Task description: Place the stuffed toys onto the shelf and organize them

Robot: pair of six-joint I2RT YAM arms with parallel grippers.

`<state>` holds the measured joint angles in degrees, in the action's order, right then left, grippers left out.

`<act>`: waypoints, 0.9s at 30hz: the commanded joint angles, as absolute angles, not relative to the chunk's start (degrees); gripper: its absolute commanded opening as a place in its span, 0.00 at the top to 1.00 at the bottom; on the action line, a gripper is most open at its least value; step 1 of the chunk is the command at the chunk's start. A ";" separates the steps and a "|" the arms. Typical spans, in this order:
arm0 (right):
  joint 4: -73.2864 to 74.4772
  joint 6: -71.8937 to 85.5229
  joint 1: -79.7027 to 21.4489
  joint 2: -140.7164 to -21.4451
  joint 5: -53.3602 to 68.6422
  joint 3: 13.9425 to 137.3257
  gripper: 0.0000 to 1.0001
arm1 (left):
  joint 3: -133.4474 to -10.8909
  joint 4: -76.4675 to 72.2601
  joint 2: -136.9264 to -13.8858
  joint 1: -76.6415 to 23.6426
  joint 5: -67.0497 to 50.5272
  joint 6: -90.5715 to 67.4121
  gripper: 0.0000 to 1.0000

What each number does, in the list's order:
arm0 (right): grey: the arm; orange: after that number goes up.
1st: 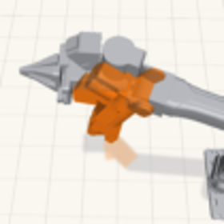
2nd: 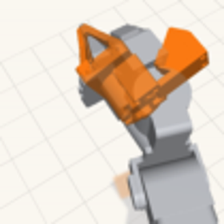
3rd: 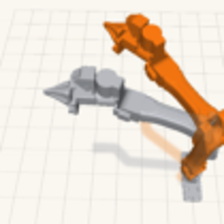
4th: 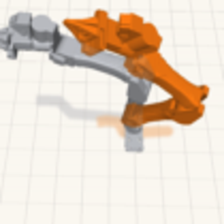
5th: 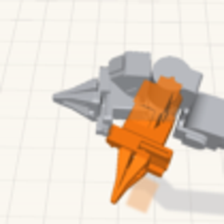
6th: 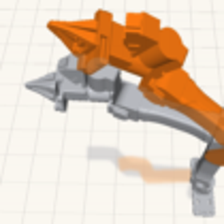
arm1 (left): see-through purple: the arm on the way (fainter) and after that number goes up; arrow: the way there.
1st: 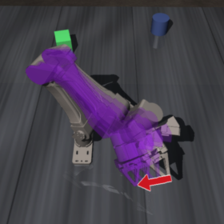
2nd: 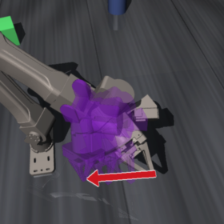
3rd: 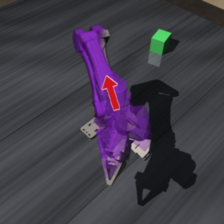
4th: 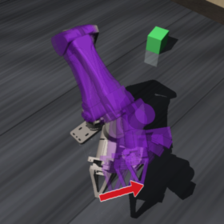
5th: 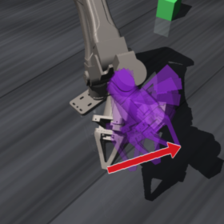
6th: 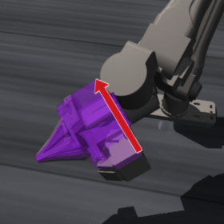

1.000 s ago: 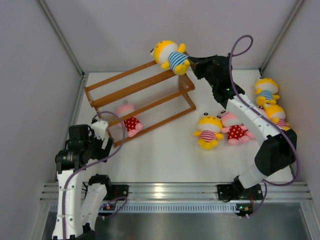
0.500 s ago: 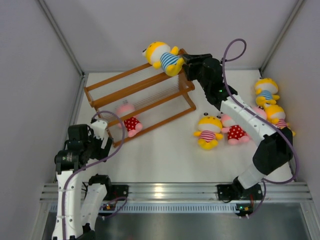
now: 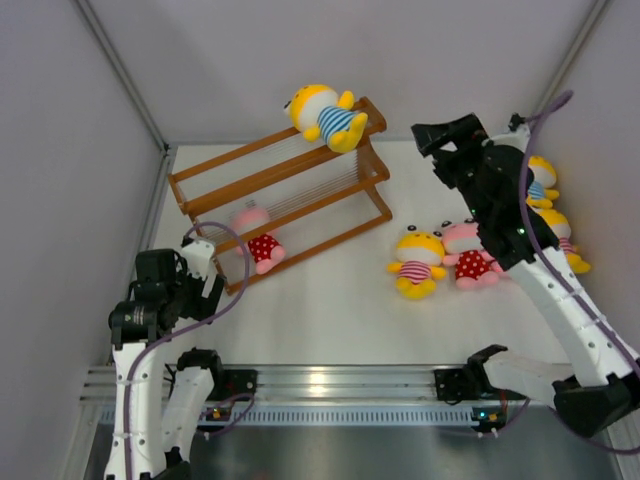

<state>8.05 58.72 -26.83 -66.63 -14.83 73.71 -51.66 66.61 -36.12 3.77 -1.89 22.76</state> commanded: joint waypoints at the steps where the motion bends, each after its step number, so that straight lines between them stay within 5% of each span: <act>1: 22.47 42.56 -22.25 -61.01 -13.97 69.36 0.14 | -53.26 64.60 -35.42 4.13 -2.63 23.82 0.02; 5: 30.23 36.92 -15.40 -55.47 -12.23 59.00 0.08 | -53.09 64.69 -35.51 4.04 -3.16 23.99 0.02; 11: 32.61 34.10 -1.50 -49.66 -0.27 43.17 0.12 | -52.91 64.69 -35.68 4.04 -2.99 24.52 0.02; 18: 28.39 34.63 -1.14 -42.11 13.70 29.89 0.20 | -52.56 64.60 -36.30 4.13 -4.30 25.40 0.02; 27: 26.29 35.68 -1.32 -38.58 13.80 22.85 0.19 | -53.44 64.51 -37.88 4.13 -6.24 25.22 0.02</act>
<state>30.57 35.64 -1.34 -37.98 12.23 23.18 -51.66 66.61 -37.52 3.77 -4.67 24.64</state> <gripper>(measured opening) 0.807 0.982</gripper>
